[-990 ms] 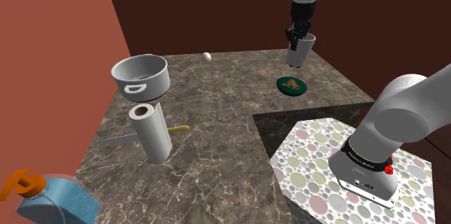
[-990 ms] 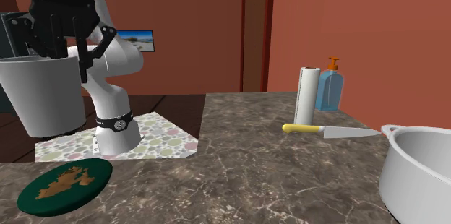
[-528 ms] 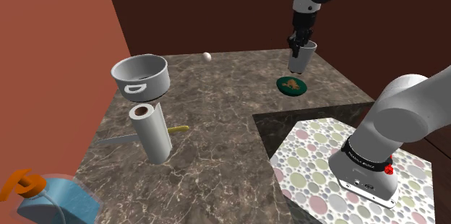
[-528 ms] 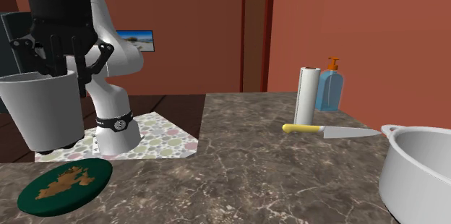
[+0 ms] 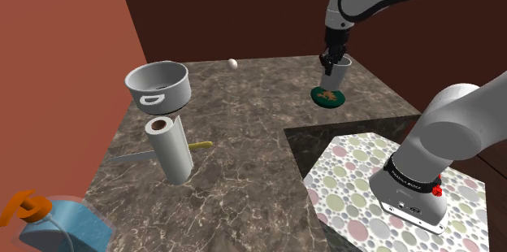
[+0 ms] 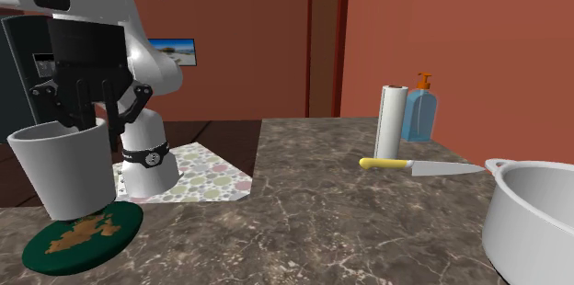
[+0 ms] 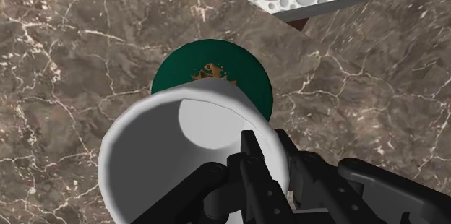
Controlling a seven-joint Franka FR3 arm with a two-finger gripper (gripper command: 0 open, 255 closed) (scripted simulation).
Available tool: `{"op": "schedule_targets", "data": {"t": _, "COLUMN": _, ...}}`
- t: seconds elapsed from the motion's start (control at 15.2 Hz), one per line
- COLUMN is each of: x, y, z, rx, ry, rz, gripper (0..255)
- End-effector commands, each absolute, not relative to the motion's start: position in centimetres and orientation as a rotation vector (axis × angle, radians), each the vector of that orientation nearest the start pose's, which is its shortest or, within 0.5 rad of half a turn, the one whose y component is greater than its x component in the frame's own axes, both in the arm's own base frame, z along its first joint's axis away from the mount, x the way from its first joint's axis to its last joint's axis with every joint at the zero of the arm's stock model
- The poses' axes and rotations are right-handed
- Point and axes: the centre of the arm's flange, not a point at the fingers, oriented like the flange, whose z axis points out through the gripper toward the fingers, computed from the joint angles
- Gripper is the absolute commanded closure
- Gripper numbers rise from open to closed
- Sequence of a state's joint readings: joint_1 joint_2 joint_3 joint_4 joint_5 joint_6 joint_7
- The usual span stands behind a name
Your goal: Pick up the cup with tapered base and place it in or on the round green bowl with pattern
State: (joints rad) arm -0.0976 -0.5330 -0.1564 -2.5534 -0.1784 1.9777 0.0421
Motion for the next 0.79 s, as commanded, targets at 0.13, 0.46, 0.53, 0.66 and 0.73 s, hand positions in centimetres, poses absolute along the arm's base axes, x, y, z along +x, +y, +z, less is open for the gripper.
{"op": "schedule_targets", "data": {"t": 0.13, "x": 36.1, "y": -10.8, "z": 42.0, "rx": -3.203, "ry": 0.318, "rz": 0.083, "gripper": 255}}
{"op": "schedule_targets", "data": {"t": 0.46, "x": 36.1, "y": -10.8, "z": 41.1, "rx": -3.203, "ry": 0.318, "rz": 0.083, "gripper": 255}}
{"op": "schedule_targets", "data": {"t": 0.53, "x": 36.1, "y": -10.8, "z": 41.1, "rx": -3.203, "ry": 0.318, "rz": 0.083, "gripper": 255}}
{"op": "schedule_targets", "data": {"t": 0.66, "x": 36.1, "y": -10.8, "z": 41.1, "rx": -3.203, "ry": 0.318, "rz": 0.083, "gripper": 255}}
{"op": "schedule_targets", "data": {"t": 0.73, "x": 36.1, "y": -10.8, "z": 41.1, "rx": -3.203, "ry": 0.318, "rz": 0.083, "gripper": 255}}
